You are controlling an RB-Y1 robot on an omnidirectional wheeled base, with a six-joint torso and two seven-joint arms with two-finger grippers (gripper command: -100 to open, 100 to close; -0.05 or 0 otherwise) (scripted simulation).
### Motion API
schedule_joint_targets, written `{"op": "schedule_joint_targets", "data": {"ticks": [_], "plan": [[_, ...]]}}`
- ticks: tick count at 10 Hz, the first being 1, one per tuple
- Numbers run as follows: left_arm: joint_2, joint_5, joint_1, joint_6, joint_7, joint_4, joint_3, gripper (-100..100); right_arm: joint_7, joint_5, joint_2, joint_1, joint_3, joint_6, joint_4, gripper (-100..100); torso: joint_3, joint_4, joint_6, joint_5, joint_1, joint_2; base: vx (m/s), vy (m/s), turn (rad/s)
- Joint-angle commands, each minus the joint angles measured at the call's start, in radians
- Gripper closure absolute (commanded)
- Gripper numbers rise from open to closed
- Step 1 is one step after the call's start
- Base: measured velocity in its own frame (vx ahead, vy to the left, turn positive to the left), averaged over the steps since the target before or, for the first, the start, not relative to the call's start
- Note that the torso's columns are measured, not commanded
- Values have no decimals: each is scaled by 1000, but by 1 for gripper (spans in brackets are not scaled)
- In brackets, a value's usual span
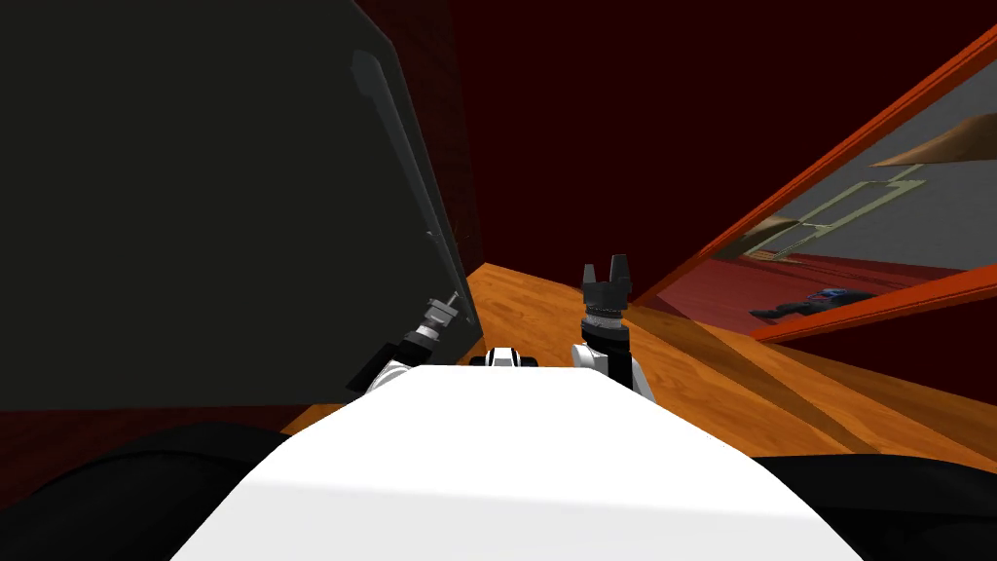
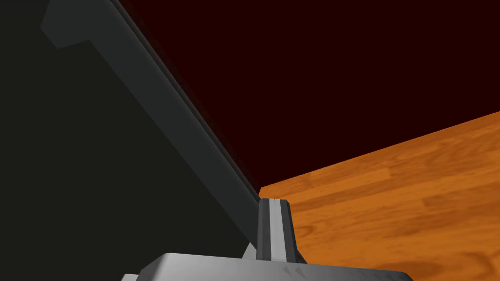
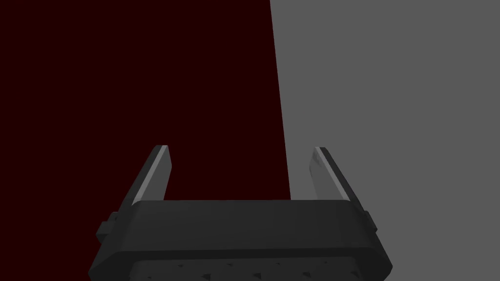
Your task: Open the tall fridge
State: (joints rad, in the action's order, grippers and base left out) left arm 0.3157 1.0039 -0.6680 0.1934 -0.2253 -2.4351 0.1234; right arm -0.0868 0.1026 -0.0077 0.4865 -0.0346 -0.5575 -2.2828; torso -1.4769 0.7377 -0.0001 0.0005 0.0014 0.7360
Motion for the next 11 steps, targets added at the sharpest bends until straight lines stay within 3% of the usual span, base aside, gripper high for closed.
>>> {"op": "schedule_joint_targets", "data": {"ticks": [1, 3, 4, 8, 11], "plan": [[35, 30, 7, -2, 22, -6, 29, 100, 0, 0, 0, 0, 0, 0, 0, 0, -1, -1, 0, 0, 0, -1, -244, 37, -123], [42, 36, 6, -6, 25, -8, 33, 100, 0, 0, 0, 0, 0, 0, 0, 0, 2, 1, 0, -1, -3, 3, -181, -8, -77], [43, 43, 6, 9, 9, 4, 5, -100, 0, 0, 0, 0, 0, 0, 0, 0, -2, -1, 0, -1, -3, -4, 88, 10, 86], [50, 76, -8, 38, -26, -30, -44, -100, 0, 0, 0, 1, 0, 0, 0, 0, -1, -1, 0, 0, 0, -2, 200, 17, 60], [62, 125, -32, 70, -64, -29, -91, -100, 0, 0, 0, 1, 0, 0, 0, 0, 3, 1, 0, -1, -3, 4, 200, -11, 72]]}}
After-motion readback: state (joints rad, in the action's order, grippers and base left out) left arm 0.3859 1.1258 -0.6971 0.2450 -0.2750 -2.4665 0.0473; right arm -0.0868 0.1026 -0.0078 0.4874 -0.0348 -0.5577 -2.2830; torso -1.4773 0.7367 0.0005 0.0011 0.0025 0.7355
